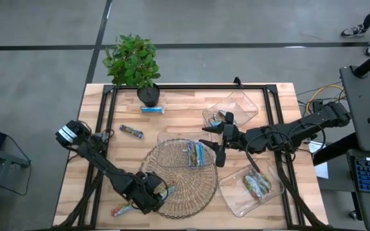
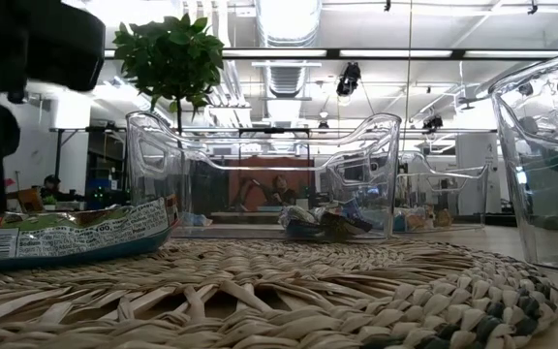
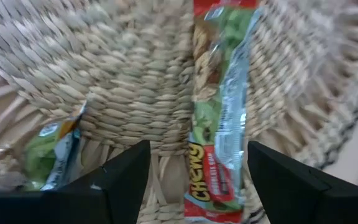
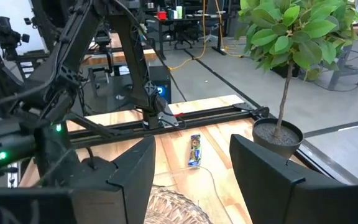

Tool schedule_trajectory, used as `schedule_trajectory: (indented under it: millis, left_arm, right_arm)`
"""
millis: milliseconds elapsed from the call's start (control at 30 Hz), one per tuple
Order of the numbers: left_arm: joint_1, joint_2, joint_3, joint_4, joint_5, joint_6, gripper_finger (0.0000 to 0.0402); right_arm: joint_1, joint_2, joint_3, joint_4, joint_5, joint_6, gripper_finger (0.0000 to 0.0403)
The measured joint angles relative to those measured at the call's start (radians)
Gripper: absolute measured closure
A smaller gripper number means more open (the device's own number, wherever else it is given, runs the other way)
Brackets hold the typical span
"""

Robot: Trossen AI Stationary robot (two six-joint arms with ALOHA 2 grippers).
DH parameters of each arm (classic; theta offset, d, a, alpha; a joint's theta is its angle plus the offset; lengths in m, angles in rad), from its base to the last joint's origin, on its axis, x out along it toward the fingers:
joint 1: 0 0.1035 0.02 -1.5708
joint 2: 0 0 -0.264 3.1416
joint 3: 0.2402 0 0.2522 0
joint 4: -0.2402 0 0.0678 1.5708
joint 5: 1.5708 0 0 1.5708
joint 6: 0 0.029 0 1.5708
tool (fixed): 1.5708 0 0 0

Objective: Pick and place Granola Bars by type
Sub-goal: Put the red granola bar into the bottom transparent bin

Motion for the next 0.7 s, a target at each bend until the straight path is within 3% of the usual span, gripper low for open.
schedule_trajectory:
  millis: [400, 700]
  left_arm:
    - [-0.001, 0.059, 0.006, 0.057, 0.037, -0.008, 0.0165]
    - [0.000, 0.064, 0.003, 0.052, 0.057, -0.014, 0.0291]
  right_arm:
    - [-0.001, -0.023, 0.001, 0.001, -0.012, -0.041, 0.0206]
    - [-0.001, -0.027, 0.001, 0.001, -0.012, -0.045, 0.0206]
